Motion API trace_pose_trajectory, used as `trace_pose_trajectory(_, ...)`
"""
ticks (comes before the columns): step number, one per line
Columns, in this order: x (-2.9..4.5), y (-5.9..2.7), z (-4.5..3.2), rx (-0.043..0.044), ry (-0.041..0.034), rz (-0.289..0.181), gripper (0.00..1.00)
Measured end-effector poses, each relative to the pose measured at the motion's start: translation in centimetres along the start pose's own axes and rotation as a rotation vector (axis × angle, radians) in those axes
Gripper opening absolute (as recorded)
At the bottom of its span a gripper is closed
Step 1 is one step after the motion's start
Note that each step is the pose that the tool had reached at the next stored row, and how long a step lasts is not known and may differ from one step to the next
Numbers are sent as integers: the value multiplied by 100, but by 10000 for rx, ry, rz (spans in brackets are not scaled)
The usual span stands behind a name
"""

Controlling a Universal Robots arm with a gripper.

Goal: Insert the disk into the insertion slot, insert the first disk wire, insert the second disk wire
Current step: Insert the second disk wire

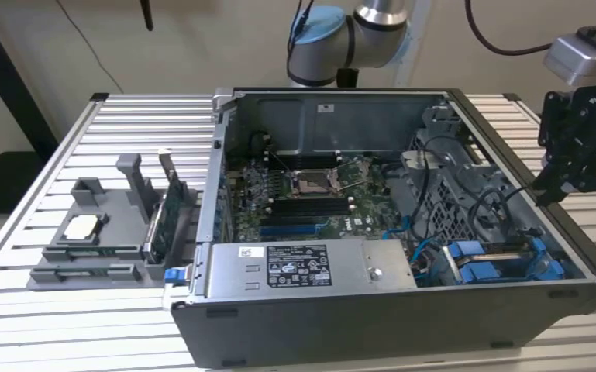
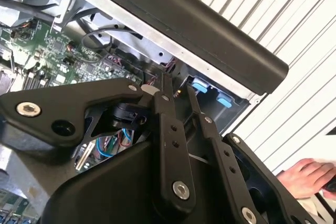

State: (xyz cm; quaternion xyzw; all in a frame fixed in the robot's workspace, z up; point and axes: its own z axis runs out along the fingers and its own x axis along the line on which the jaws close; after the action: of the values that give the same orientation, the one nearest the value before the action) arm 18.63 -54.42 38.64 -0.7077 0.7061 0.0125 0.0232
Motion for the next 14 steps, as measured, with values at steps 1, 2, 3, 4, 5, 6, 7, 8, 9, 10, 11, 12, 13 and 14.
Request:
trace_pose_trajectory(1, 0, 0, 1, 0, -2, 0, 27)
trace_pose_trajectory(2, 0, 0, 1, 0, -2, 0, 27)
trace_pose_trajectory(3, 0, -1, 1, 0, -2, 0, 27)
trace_pose_trajectory(4, 0, -1, 1, 0, -2, 0, 27)
trace_pose_trajectory(5, 0, -1, 1, 0, -2, 0, 27)
trace_pose_trajectory(6, 0, 0, 1, 0, -2, 1, 27)
trace_pose_trajectory(7, 0, -3, 2, -7, -2, 1, 27)
trace_pose_trajectory(8, 0, -8, 4, -22, -4, -1, 27)
trace_pose_trajectory(9, 0, -15, 5, -43, -4, 2, 27)
trace_pose_trajectory(10, 0, -24, 6, -59, -2, 3, 27)
trace_pose_trajectory(11, 0, -31, 10, -68, -3, 3, 27)
trace_pose_trajectory(12, 0, -40, 14, -79, -3, 4, 27)
trace_pose_trajectory(13, 0, -53, 17, -96, 0, 6, 27)
trace_pose_trajectory(14, 1, -62, 23, -122, -2, 7, 27)
